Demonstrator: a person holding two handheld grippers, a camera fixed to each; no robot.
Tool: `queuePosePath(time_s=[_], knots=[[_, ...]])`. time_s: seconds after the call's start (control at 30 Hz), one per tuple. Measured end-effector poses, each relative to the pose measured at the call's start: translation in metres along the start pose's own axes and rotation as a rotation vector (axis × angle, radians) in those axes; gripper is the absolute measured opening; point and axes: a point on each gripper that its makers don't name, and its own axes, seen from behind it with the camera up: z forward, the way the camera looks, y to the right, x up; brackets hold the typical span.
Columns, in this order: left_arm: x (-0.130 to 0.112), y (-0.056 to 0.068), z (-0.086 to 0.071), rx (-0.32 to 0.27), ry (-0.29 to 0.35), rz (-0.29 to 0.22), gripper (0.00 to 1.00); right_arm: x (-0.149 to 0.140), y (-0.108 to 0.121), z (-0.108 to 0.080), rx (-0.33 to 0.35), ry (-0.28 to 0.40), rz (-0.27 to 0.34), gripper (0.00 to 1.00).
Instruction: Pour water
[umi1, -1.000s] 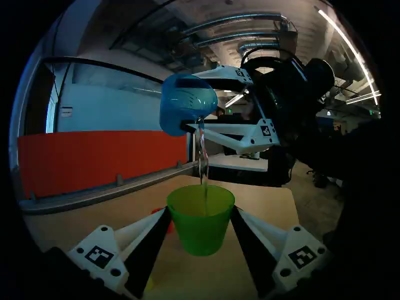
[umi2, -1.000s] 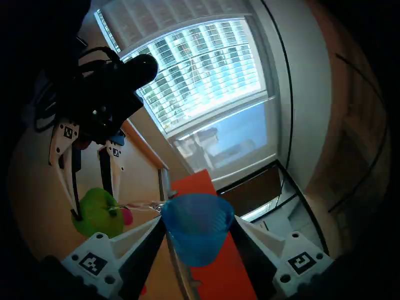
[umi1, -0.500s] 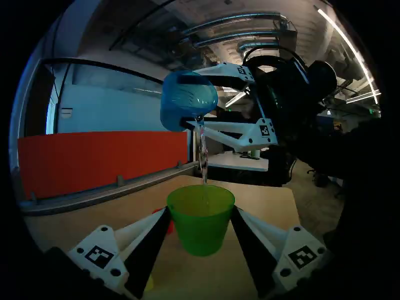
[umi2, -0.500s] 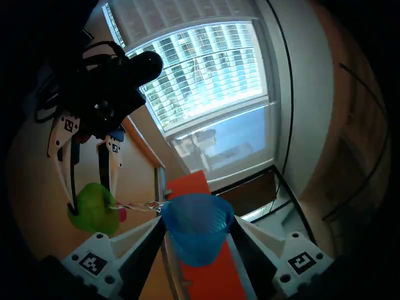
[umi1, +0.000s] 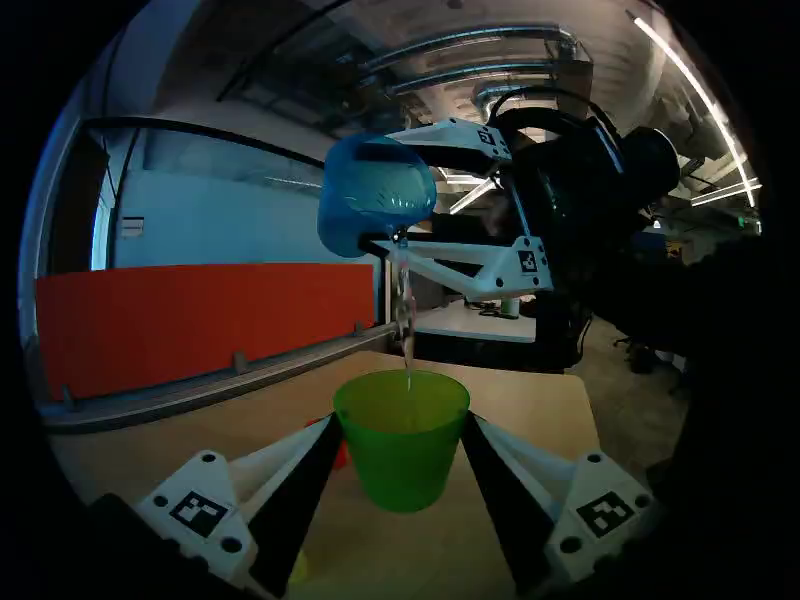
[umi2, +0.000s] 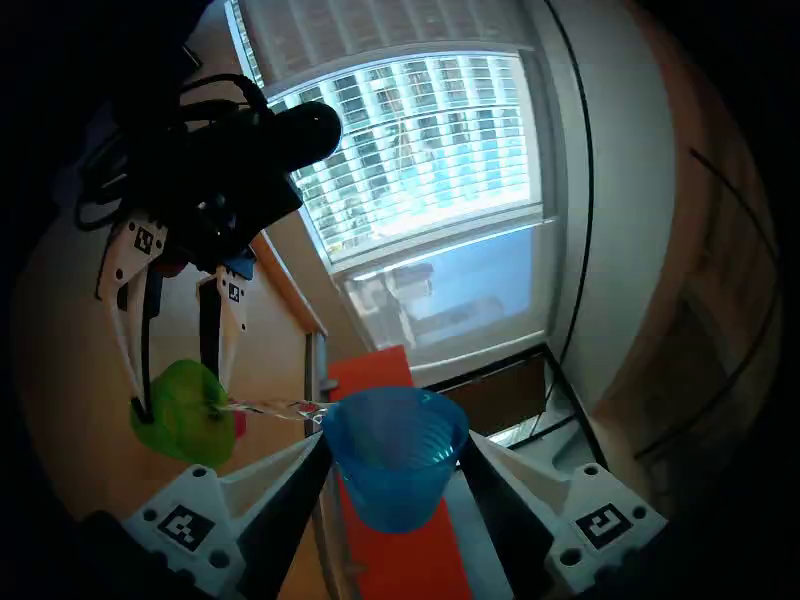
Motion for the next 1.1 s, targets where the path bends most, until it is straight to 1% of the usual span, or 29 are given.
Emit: queuePosePath(time_s=[1.1], knots=[[0.006,0.004,0.001,-0.011,0.005,0.007,0.85,0.001,0.011,0.005,-0.026,-0.001,-0.142,0.89]])
